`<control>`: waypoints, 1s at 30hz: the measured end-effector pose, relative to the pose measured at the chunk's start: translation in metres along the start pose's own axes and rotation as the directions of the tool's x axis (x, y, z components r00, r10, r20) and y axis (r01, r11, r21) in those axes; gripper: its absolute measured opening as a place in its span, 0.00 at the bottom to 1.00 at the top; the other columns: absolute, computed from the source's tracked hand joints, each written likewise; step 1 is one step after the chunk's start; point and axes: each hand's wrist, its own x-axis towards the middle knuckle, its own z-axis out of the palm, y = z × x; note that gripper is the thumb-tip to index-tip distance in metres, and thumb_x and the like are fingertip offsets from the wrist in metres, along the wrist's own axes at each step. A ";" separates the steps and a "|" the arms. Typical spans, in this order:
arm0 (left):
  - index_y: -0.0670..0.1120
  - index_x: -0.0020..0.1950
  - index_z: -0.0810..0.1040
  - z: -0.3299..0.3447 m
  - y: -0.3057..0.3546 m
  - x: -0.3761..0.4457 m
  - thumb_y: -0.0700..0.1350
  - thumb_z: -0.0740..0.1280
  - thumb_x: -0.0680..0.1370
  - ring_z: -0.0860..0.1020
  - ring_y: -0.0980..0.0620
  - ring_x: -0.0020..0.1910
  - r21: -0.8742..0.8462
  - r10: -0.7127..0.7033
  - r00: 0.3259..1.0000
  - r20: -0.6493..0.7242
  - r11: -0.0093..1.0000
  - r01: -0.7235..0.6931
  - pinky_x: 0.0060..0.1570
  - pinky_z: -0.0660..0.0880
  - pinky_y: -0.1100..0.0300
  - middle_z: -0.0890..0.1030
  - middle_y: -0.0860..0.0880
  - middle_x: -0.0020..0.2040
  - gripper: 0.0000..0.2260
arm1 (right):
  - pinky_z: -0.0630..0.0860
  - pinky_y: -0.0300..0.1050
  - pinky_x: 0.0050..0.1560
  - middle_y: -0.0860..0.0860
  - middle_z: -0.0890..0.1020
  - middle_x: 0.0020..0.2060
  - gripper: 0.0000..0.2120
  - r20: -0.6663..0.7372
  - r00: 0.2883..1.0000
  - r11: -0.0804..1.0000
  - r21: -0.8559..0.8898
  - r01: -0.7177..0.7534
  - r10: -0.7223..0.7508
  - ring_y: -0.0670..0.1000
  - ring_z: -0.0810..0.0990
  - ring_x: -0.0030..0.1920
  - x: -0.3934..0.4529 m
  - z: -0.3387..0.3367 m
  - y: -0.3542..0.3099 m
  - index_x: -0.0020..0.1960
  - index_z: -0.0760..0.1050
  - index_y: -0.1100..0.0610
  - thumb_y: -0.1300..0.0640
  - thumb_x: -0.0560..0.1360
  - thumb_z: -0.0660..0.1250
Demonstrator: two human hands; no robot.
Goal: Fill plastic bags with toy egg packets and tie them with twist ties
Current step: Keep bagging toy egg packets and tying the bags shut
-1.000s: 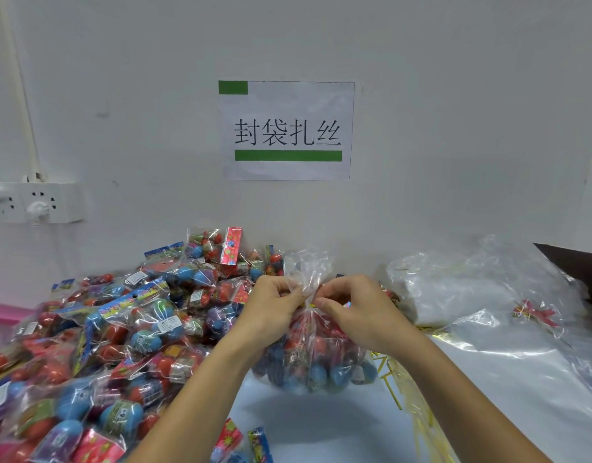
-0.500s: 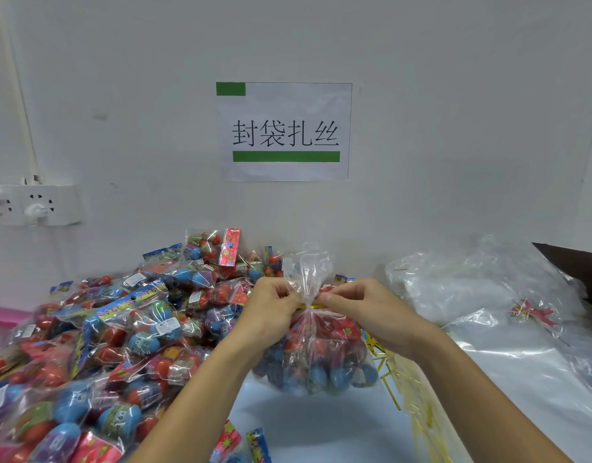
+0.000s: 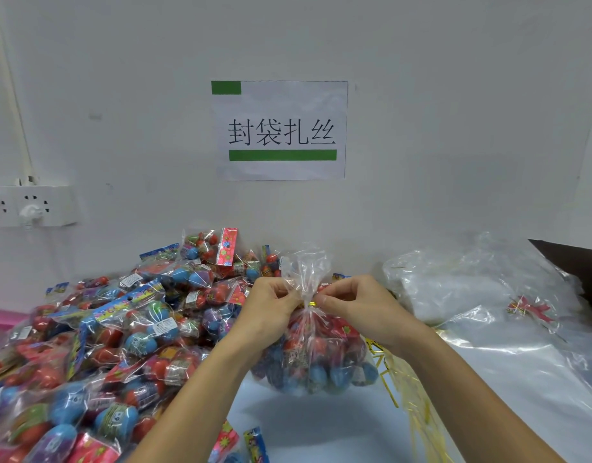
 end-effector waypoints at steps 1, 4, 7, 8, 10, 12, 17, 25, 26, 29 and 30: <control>0.51 0.27 0.81 0.000 -0.001 0.000 0.44 0.68 0.81 0.73 0.59 0.25 -0.001 -0.005 1.000 -0.012 1.000 0.005 0.28 0.69 0.68 0.79 0.53 0.27 0.21 | 0.75 0.46 0.45 0.51 0.84 0.35 0.08 0.001 1.000 1.000 0.006 0.004 -0.004 0.46 0.76 0.37 0.000 0.000 0.000 0.42 0.87 0.48 0.53 0.77 0.71; 0.49 0.28 0.82 0.000 -0.002 0.002 0.43 0.70 0.80 0.73 0.55 0.27 0.010 -0.029 0.999 -0.046 1.000 0.030 0.28 0.70 0.66 0.79 0.49 0.28 0.19 | 0.76 0.54 0.50 0.57 0.84 0.40 0.08 0.028 0.999 0.999 0.035 0.030 -0.031 0.49 0.75 0.40 0.000 0.000 0.000 0.45 0.87 0.48 0.47 0.76 0.70; 0.46 0.31 0.84 0.000 -0.003 0.003 0.40 0.70 0.79 0.77 0.53 0.28 -0.009 -0.042 0.997 -0.065 0.999 0.041 0.29 0.73 0.65 0.82 0.47 0.30 0.16 | 0.74 0.54 0.52 0.57 0.83 0.40 0.16 0.059 0.997 0.995 0.086 0.044 -0.050 0.53 0.75 0.41 -0.001 0.000 -0.001 0.46 0.87 0.48 0.39 0.75 0.66; 0.42 0.34 0.84 -0.001 -0.004 0.004 0.40 0.70 0.79 0.80 0.51 0.32 -0.012 -0.043 0.997 -0.066 0.999 0.043 0.31 0.76 0.63 0.84 0.43 0.33 0.14 | 0.76 0.56 0.58 0.59 0.85 0.45 0.15 0.062 0.997 0.993 0.115 0.039 -0.046 0.55 0.80 0.45 -0.001 -0.001 0.000 0.47 0.87 0.49 0.42 0.77 0.65; 0.39 0.38 0.84 -0.001 -0.004 0.005 0.40 0.70 0.79 0.81 0.46 0.37 -0.011 -0.032 0.998 -0.059 0.999 0.032 0.38 0.79 0.56 0.85 0.39 0.39 0.10 | 0.75 0.59 0.66 0.58 0.87 0.48 0.14 0.070 0.997 0.989 0.150 0.017 -0.028 0.58 0.84 0.55 0.001 -0.003 0.002 0.47 0.87 0.51 0.50 0.81 0.64; 0.41 0.40 0.85 -0.001 -0.003 0.005 0.42 0.71 0.79 0.82 0.45 0.38 -0.013 -0.022 0.999 -0.037 1.000 0.021 0.42 0.80 0.52 0.85 0.39 0.41 0.09 | 0.78 0.55 0.62 0.55 0.87 0.47 0.13 0.104 0.995 0.983 0.183 -0.006 -0.013 0.54 0.85 0.53 0.001 -0.006 0.003 0.47 0.87 0.54 0.56 0.82 0.64; 0.52 0.30 0.84 0.001 0.002 0.003 0.43 0.72 0.78 0.79 0.57 0.29 -0.032 0.019 1.000 -0.007 0.999 -0.019 0.30 0.74 0.66 0.83 0.52 0.31 0.16 | 0.76 0.48 0.54 0.58 0.87 0.44 0.11 0.141 0.990 0.957 0.285 -0.057 0.016 0.53 0.82 0.47 -0.003 -0.010 -0.003 0.47 0.87 0.58 0.62 0.80 0.66; 0.33 0.46 0.83 0.004 0.008 0.002 0.42 0.72 0.78 0.78 0.42 0.41 -0.109 0.038 0.999 0.019 0.993 -0.035 0.45 0.77 0.43 0.82 0.30 0.45 0.11 | 0.80 0.40 0.46 0.56 0.87 0.41 0.04 0.138 0.990 0.956 0.288 -0.047 0.007 0.49 0.84 0.41 -0.007 -0.017 -0.009 0.45 0.86 0.61 0.66 0.75 0.72; 0.32 0.45 0.82 0.004 0.009 0.002 0.43 0.72 0.78 0.78 0.42 0.40 -0.101 0.048 0.999 0.020 0.994 -0.046 0.44 0.77 0.41 0.81 0.28 0.45 0.12 | 0.80 0.39 0.44 0.55 0.86 0.39 0.05 0.142 0.990 0.958 0.284 -0.045 0.004 0.48 0.83 0.40 -0.007 -0.017 -0.010 0.43 0.86 0.59 0.66 0.75 0.72; 0.38 0.40 0.84 0.004 0.011 0.001 0.43 0.71 0.78 0.80 0.45 0.38 -0.064 0.071 0.997 0.010 0.996 -0.070 0.42 0.79 0.42 0.84 0.34 0.40 0.11 | 0.81 0.39 0.45 0.55 0.87 0.40 0.06 0.152 0.988 0.961 0.273 -0.053 0.012 0.48 0.84 0.40 -0.008 -0.018 -0.012 0.41 0.87 0.58 0.64 0.74 0.73; 0.42 0.37 0.85 0.004 0.011 0.001 0.43 0.71 0.78 0.80 0.47 0.36 -0.058 0.077 0.997 0.011 0.995 -0.076 0.39 0.78 0.48 0.84 0.39 0.36 0.11 | 0.81 0.40 0.47 0.56 0.87 0.41 0.05 0.155 0.988 0.960 0.274 -0.064 0.021 0.49 0.85 0.41 -0.008 -0.018 -0.013 0.42 0.87 0.58 0.64 0.74 0.73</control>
